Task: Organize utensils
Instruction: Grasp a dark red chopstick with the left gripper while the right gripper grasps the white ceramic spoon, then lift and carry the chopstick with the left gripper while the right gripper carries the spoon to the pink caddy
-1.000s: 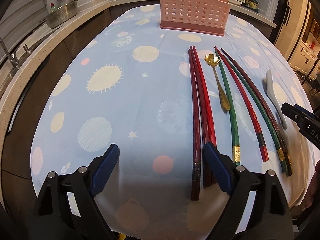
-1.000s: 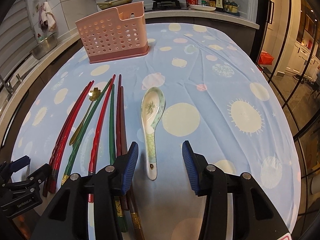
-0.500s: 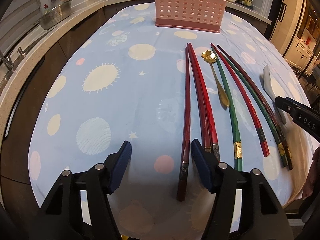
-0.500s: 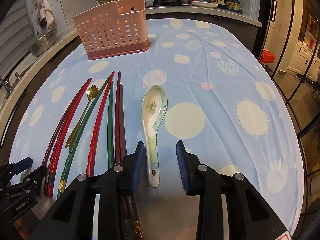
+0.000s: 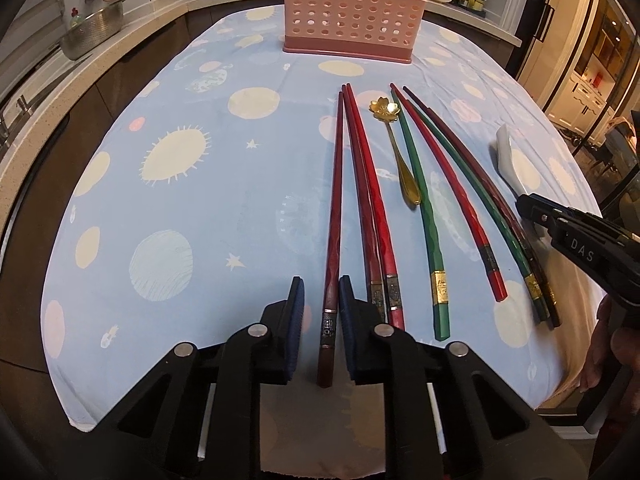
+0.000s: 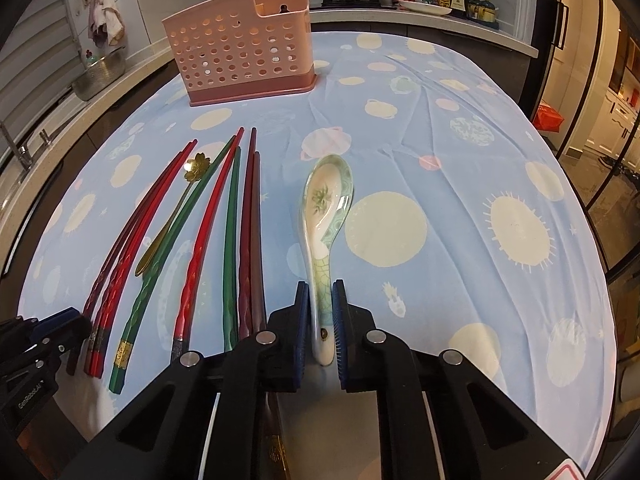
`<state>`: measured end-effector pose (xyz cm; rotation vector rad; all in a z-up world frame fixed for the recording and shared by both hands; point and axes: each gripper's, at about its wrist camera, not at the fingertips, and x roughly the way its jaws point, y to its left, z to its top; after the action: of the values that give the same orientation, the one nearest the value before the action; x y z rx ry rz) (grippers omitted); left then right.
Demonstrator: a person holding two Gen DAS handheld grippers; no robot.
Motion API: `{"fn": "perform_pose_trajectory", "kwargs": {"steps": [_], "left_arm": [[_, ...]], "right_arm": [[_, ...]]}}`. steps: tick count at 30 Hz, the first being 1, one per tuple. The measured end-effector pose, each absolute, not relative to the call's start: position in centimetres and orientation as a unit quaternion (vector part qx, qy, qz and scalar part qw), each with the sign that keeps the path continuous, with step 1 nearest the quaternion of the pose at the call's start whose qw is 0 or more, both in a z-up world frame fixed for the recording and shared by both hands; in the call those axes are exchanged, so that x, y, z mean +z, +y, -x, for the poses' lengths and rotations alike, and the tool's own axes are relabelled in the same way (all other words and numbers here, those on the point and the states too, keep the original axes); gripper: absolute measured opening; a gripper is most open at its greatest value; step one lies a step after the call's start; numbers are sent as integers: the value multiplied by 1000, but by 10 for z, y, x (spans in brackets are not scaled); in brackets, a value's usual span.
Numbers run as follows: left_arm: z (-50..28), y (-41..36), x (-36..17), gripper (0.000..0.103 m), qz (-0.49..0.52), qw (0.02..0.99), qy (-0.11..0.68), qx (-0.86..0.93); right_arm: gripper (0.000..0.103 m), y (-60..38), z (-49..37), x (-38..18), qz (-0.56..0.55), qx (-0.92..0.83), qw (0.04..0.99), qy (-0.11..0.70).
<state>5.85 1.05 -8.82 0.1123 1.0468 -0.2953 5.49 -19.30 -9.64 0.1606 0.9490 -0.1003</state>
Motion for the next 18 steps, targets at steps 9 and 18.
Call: {"fn": "perform_pose_trajectory", "kwargs": {"steps": [9, 18], "left_arm": [[-51, 12, -84, 7, -24, 847, 505, -163], [-47, 18, -51, 7, -12, 866, 473, -161]], "right_arm": [[10, -196, -41, -85, -91, -34, 887, 452], [7, -205, -27, -50, -110, -24, 903, 415]]}}
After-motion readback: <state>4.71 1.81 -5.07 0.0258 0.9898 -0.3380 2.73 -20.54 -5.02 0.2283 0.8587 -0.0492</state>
